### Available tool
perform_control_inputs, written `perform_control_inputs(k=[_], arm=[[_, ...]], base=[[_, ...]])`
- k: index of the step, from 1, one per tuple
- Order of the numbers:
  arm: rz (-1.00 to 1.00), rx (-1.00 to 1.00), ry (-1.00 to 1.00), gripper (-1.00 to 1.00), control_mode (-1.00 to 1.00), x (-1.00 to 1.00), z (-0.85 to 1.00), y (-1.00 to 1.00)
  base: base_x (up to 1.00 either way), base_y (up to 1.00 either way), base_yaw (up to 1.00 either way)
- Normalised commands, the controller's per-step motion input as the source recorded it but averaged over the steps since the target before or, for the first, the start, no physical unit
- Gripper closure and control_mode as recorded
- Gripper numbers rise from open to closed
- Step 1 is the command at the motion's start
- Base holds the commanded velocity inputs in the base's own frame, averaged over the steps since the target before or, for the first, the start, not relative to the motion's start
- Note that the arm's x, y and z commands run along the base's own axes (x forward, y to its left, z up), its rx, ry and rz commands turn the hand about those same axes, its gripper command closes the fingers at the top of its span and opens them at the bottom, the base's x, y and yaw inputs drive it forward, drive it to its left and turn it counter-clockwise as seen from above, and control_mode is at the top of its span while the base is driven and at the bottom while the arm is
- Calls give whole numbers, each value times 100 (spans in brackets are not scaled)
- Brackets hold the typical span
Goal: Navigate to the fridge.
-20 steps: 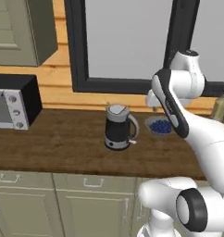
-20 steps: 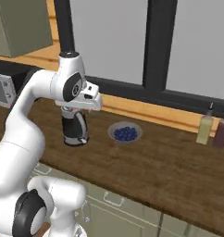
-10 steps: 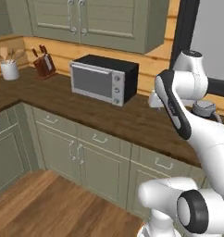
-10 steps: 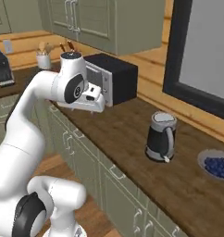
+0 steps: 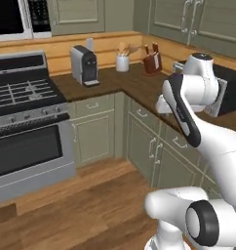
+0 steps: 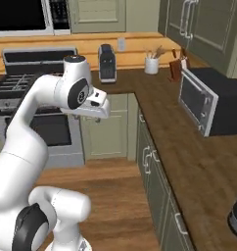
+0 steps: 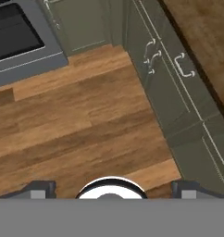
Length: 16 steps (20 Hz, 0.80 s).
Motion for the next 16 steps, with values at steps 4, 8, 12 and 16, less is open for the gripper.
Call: perform_control_inputs(k=[4, 8, 12, 16], arm=[[0, 0, 0, -100, 100, 0, 0, 0], [0, 0, 0, -100, 100, 0, 0, 0], [0, 0, 0, -100, 100, 0, 0, 0], [0, 0, 0, -100, 100, 0, 0, 0]], base=[[14, 32, 84], [25, 31, 82], [38, 31, 76], [67, 37, 64]])
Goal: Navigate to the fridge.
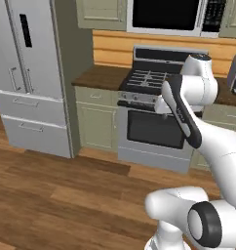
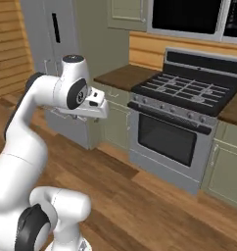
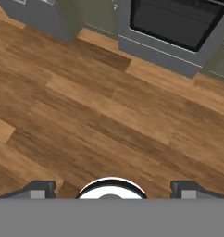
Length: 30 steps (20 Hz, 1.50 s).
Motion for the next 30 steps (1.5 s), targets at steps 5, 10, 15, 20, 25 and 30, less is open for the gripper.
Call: perform_control_inputs(k=[5, 10, 15, 20, 25, 30], arm=[[0, 0, 0, -100, 100, 0, 0, 0], [0, 0, 0, -100, 100, 0, 0, 0], [0, 0, 0, -100, 100, 0, 0, 0], [0, 0, 0, -100, 100, 0, 0, 0], [0, 0, 0, -100, 100, 0, 0, 0], [0, 0, 0, -100, 100, 0, 0, 0]], base=[[100, 38, 44], [100, 18, 37], [100, 6, 31], [100, 0, 17], [100, 0, -2], [100, 22, -26]])
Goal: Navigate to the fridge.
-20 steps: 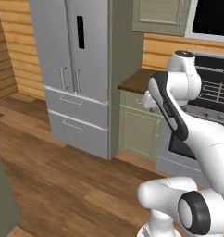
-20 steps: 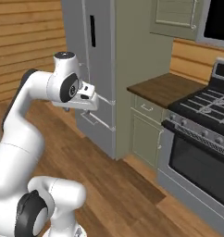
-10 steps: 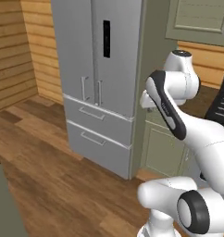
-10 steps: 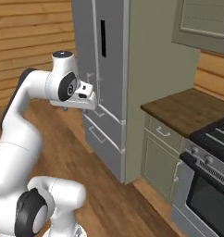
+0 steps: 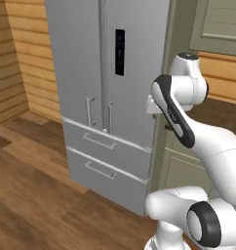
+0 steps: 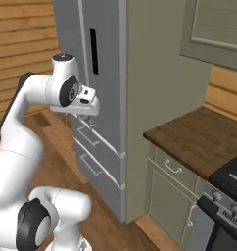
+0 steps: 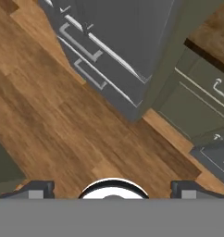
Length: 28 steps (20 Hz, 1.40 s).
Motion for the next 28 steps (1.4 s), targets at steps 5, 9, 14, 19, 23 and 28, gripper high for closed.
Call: perform_control_inputs(k=[5, 9, 14, 19, 23, 28], arm=[[0, 0, 0, -100, 100, 0, 0, 0], [0, 0, 0, -100, 100, 0, 0, 0], [0, 0, 0, -100, 100, 0, 0, 0], [0, 0, 0, -100, 100, 0, 0, 0], [0, 0, 0, -100, 100, 0, 0, 0], [0, 0, 0, -100, 100, 0, 0, 0]], base=[[100, 45, -36], [89, 77, -33], [88, 68, -43], [63, 29, -56], [31, 39, -58], [8, 91, -48]])
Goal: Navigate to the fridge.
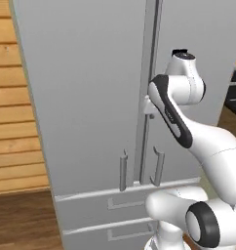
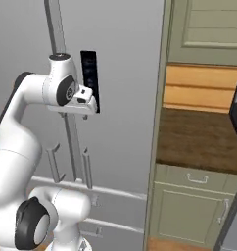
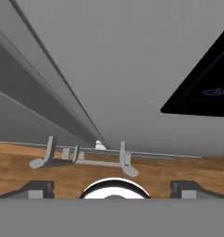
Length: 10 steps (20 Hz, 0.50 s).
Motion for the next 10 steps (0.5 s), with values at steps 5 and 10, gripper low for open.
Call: perform_control_inputs(k=[5, 10], arm=[[0, 0, 0, -100, 100, 0, 0, 0], [0, 0, 0, -100, 100, 0, 0, 0]], base=[[14, 66, -39], [21, -16, -7]])
